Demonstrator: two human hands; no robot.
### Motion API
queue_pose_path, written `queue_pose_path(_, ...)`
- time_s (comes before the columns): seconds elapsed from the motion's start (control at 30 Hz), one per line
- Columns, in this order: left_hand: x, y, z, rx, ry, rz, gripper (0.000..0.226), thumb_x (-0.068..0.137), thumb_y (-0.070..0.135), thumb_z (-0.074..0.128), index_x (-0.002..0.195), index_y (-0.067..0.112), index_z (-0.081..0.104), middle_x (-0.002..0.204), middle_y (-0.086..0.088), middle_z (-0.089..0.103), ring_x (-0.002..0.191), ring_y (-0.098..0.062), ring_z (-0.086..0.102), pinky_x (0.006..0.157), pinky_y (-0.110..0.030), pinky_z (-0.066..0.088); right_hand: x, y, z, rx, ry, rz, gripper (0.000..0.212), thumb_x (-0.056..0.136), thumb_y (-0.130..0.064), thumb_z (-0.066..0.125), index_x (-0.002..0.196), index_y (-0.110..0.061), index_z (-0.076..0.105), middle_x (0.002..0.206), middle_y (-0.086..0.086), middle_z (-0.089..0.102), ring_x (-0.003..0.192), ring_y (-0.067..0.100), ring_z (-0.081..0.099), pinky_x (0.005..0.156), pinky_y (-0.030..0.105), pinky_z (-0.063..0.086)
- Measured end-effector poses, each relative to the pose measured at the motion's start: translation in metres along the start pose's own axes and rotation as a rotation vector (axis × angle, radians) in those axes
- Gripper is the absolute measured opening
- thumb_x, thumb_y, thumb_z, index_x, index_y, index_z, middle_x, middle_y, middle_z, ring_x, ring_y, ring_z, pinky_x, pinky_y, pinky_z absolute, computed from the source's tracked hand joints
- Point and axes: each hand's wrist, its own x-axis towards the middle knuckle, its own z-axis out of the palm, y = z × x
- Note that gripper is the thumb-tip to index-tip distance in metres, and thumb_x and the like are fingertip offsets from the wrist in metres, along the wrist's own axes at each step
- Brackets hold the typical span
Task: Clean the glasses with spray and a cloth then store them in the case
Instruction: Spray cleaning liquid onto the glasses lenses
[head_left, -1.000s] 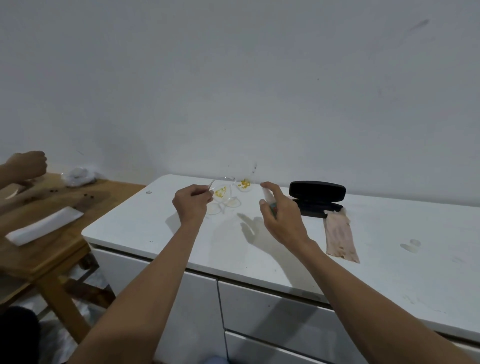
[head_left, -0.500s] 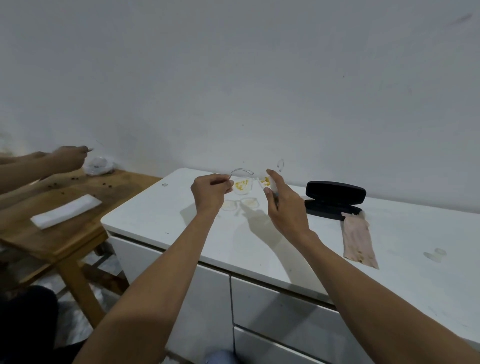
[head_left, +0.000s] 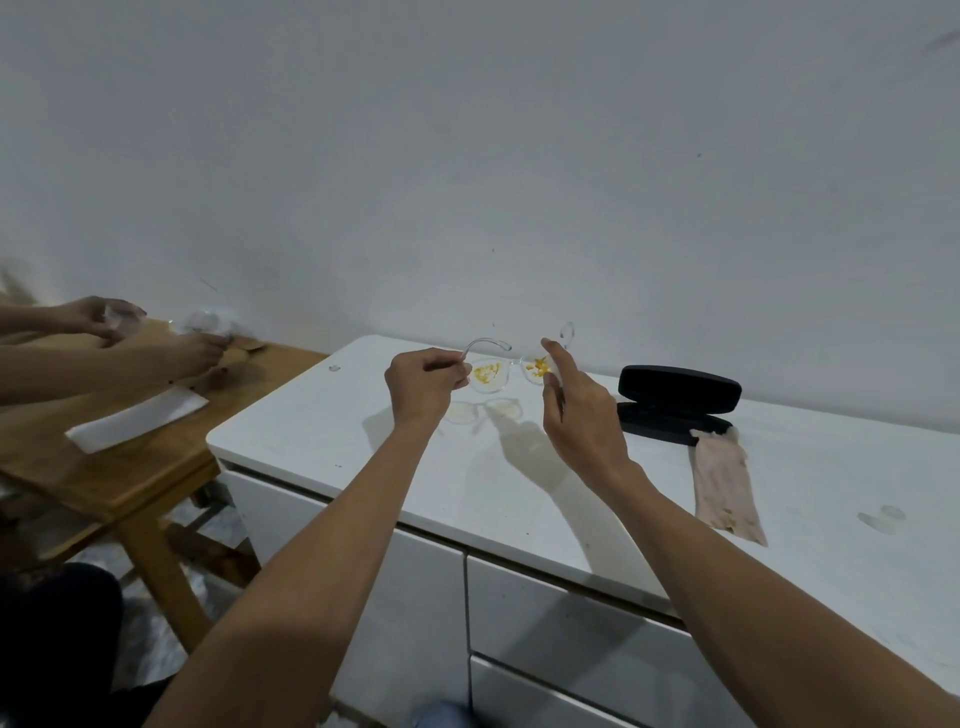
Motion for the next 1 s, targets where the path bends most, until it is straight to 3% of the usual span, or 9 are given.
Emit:
queue_pose_path(0.3, -0.001, -0.003, -0.004, 0.007, 0.0, -0.022, 0.015, 0.074, -0.007, 0.083, 0.085, 0.003, 0.08, 0.075, -0.012, 0.075, 0.07, -0.023, 0.074, 0.081, -0.037, 0.064, -0.002, 0.001, 0.002, -0.024, -0.018, 0.023, 0.034, 0.106, -0.018, 0.044, 0.139, -0.023, 0.051, 0.066, 0.002, 0.053, 0.071, 0.037, 0.061, 0.064, 0.045, 0.05)
queue_pose_path(0.43, -0.002, -0.002, -0.005, 0.009, 0.005, -0.024, 0.016, 0.073, -0.007, 0.083, 0.087, 0.0, 0.079, 0.075, -0.011, 0.074, 0.069, -0.022, 0.074, 0.08, -0.035, 0.064, -0.003, 0.002, 0.001, -0.022, 0.001, 0.053, 0.026, 0.107, -0.017, 0.042, 0.131, -0.017, 0.053, 0.062, -0.002, 0.046, 0.069, 0.04, 0.06, 0.059, 0.039, 0.04)
queue_pose_path(0.5, -0.002, -0.001, -0.005, 0.003, 0.007, -0.025, 0.016, 0.074, -0.008, 0.083, 0.087, 0.0, 0.079, 0.076, -0.012, 0.074, 0.071, -0.024, 0.074, 0.079, -0.035, 0.064, -0.004, 0.002, 0.001, -0.017, 0.014, 0.069, 0.029, 0.107, -0.018, 0.043, 0.134, -0.017, 0.052, 0.064, -0.002, 0.048, 0.071, 0.039, 0.061, 0.061, 0.038, 0.038)
queue_pose_path(0.63, -0.003, 0.001, -0.005, -0.011, 0.012, -0.027, 0.016, 0.074, -0.009, 0.083, 0.086, 0.001, 0.079, 0.077, -0.012, 0.074, 0.072, -0.025, 0.073, 0.077, -0.033, 0.064, -0.005, -0.007, 0.002, 0.014, -0.02, 0.058, 0.04, 0.107, -0.021, 0.044, 0.147, -0.025, 0.048, 0.073, -0.001, 0.056, 0.078, 0.032, 0.063, 0.067, 0.041, 0.047)
queue_pose_path(1.0, -0.004, 0.005, -0.005, -0.008, 0.016, -0.021, 0.018, 0.074, -0.007, 0.084, 0.091, -0.004, 0.079, 0.084, -0.019, 0.077, 0.077, -0.027, 0.076, 0.074, -0.028, 0.064, -0.01, -0.035, 0.022, 0.053, -0.064, -0.097, 0.046, 0.107, -0.023, 0.044, 0.153, -0.029, 0.045, 0.091, 0.009, 0.072, 0.077, 0.033, 0.065, 0.073, 0.046, 0.055)
